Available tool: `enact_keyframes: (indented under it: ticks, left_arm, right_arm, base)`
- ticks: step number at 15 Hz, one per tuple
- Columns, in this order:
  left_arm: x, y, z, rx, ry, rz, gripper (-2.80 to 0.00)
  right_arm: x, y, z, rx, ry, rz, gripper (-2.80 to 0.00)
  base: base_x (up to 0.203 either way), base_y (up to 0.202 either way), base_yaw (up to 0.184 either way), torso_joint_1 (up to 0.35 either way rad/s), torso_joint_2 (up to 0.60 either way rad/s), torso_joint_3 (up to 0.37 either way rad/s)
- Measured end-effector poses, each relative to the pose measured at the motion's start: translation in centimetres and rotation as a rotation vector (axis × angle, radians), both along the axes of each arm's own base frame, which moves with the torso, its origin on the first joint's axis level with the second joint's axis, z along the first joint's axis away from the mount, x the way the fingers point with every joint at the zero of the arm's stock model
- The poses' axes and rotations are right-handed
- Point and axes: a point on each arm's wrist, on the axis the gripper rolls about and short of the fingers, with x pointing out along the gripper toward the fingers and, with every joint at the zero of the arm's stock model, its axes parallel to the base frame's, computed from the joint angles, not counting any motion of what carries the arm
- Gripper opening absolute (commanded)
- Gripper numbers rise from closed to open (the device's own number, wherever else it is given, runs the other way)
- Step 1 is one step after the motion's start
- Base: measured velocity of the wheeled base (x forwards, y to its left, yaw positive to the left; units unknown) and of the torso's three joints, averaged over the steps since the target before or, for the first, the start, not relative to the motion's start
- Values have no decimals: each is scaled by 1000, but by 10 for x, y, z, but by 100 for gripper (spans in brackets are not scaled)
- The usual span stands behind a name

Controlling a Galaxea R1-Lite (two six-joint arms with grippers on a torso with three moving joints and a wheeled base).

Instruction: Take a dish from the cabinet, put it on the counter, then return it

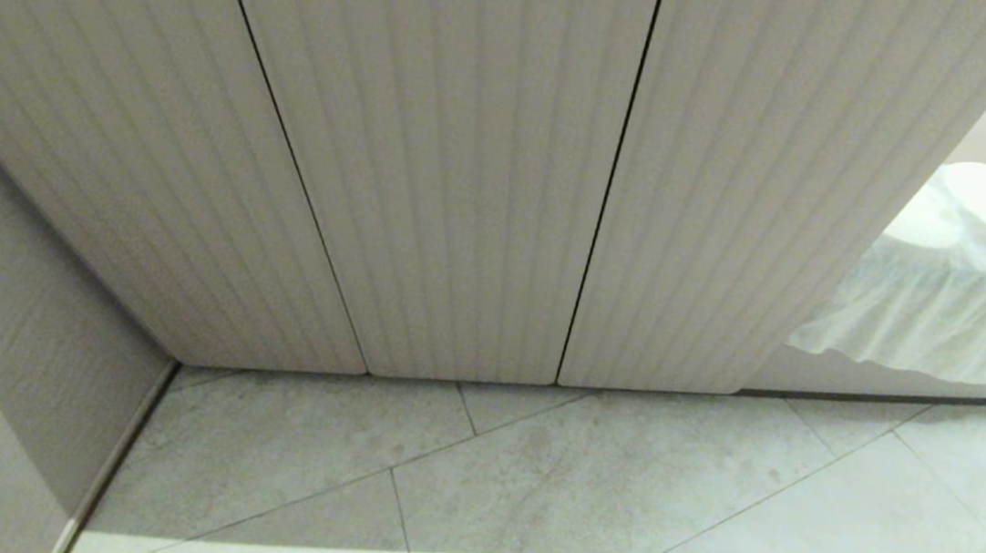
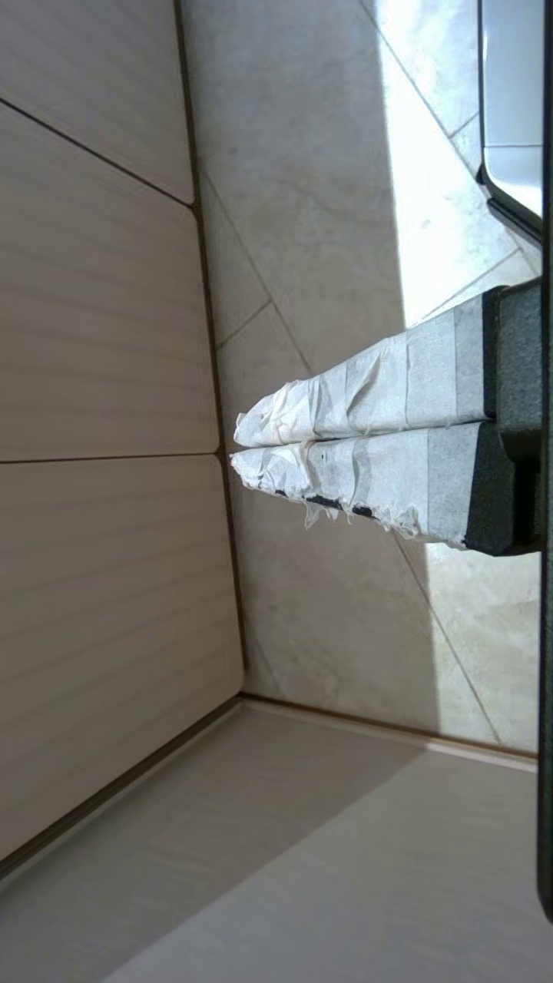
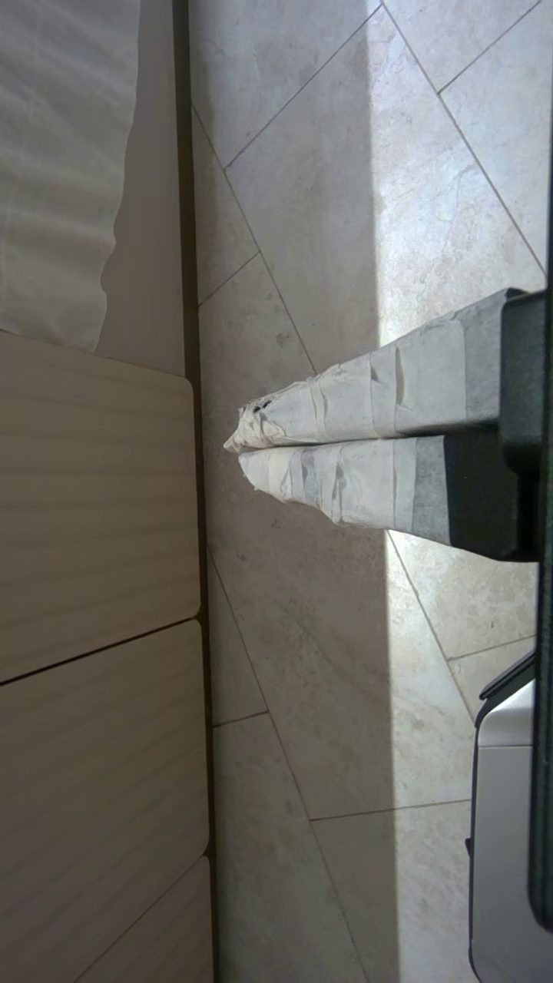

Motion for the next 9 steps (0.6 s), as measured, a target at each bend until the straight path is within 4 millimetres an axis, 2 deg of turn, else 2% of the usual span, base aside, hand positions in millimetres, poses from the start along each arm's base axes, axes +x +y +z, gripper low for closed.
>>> enact_keyframes:
  ticks: [9]
  left_arm:
    - [0,0,0,1,1,-1,-280]
  right_arm:
    - [0,0,0,0,0,0,-280]
  base:
    - [0,0,0,0,0,0]
